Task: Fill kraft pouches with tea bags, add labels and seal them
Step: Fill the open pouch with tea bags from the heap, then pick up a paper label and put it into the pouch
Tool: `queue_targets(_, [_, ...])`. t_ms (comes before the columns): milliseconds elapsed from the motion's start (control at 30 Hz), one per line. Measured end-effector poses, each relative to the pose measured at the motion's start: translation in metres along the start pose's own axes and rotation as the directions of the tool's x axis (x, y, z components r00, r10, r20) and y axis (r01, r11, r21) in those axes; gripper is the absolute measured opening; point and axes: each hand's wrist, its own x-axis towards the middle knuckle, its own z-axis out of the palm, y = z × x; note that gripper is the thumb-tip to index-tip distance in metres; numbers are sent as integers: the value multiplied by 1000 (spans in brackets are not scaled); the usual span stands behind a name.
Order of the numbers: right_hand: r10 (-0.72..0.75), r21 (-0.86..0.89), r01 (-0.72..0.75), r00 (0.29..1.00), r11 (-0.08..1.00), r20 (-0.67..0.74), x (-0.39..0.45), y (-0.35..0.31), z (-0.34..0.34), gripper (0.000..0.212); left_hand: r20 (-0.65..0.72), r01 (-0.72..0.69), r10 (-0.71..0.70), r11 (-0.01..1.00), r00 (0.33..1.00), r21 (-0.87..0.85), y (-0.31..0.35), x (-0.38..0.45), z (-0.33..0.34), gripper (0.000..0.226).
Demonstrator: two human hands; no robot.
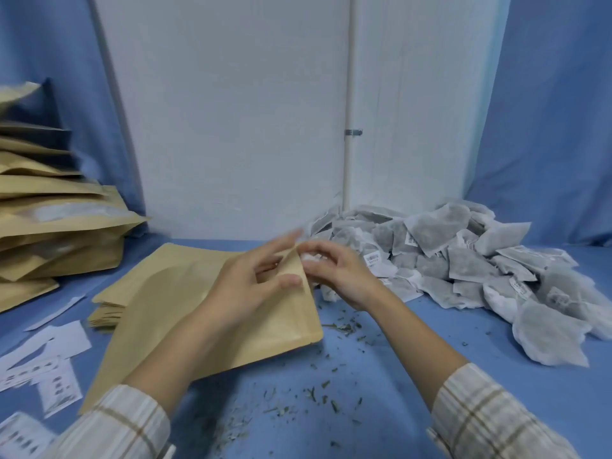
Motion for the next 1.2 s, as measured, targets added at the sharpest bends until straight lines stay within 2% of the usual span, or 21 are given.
queue_targets(67, [24,127,-19,999,992,-35,-7,-3,9,19,-60,106,-115,986,992,-131,3,-12,-3,69])
queue_targets(133, [94,241,-83,995,967,-32,-19,-3,24,19,-92,186,-201,971,975,-151,9,-23,-2,67])
queue_targets(200, [176,269,-163,984,949,-25,-28,-4,42,24,-116,218,-240,960,964,-174,21,-31,1,59])
queue_targets(267, [264,238,-257,965,937,2,-36,-8,57,28,-118,193,-204,977,972,-96,36,-39,2,44])
queue_targets(333, [340,140,-340,940,930,24,-42,-18,67,25,-120,130,-123,990,985,55,50,-47,0,32])
queue_targets(400, [392,31,-393,919,919,27,-48,-34,73,11,-115,100,-91,992,989,76,64,-58,-7,27])
queue_targets(467, [431,-2,-431,902,902,23,-50,-57,83,31,-92,69,-63,995,994,65,81,-68,-19,25])
queue_targets(567, [369,-233,-347,928,909,58,-55,-88,116,30,-6,-77,80,976,997,205,101,-84,-48,28])
queue_targets(600, [305,-359,-290,952,887,-17,-56,-92,132,35,35,-110,104,946,994,304,105,-89,-60,33])
queue_targets(667, [188,-532,-293,951,794,-245,-60,-104,155,45,76,-26,-20,828,997,560,104,-102,-92,58])
queue_targets(700, [218,-588,-303,953,750,-212,-54,-107,170,39,59,57,-127,747,990,663,102,-111,-111,73])
queue_targets(733, [312,-598,-241,950,764,17,-50,-113,185,25,36,121,-214,675,976,728,100,-121,-127,83])
queue_targets(767, [352,-581,-200,922,789,161,-52,-118,199,19,21,154,-263,627,965,764,97,-133,-142,86])
queue_targets(800, [382,-589,-187,896,786,226,-50,-120,214,23,16,161,-271,615,962,772,93,-146,-155,86])
queue_targets(867, [395,-668,-156,892,727,221,-39,-111,247,28,-6,156,-220,671,976,725,83,-172,-179,77])
queue_targets(933, [422,-686,-150,873,712,246,-36,-102,282,17,-64,197,-206,734,976,650,72,-199,-199,69])
queue_targets(1033, [451,-625,-173,833,761,319,-40,-102,334,36,-157,277,-228,793,961,542,50,-237,-224,62])
queue_targets(1067, [341,-712,29,863,702,372,-42,-104,347,36,-178,297,-239,816,954,495,42,-247,-231,59])
queue_targets(1100, [264,-725,144,870,673,418,-47,-108,357,36,-201,318,-253,840,946,439,34,-257,-237,55])
queue_targets(1133, [242,-729,160,878,665,413,-52,-109,366,37,-224,335,-264,857,938,392,27,-265,-241,52])
queue_targets(1200, [204,-660,126,894,741,400,-50,-100,377,31,-261,342,-258,868,930,360,14,-276,-246,49])
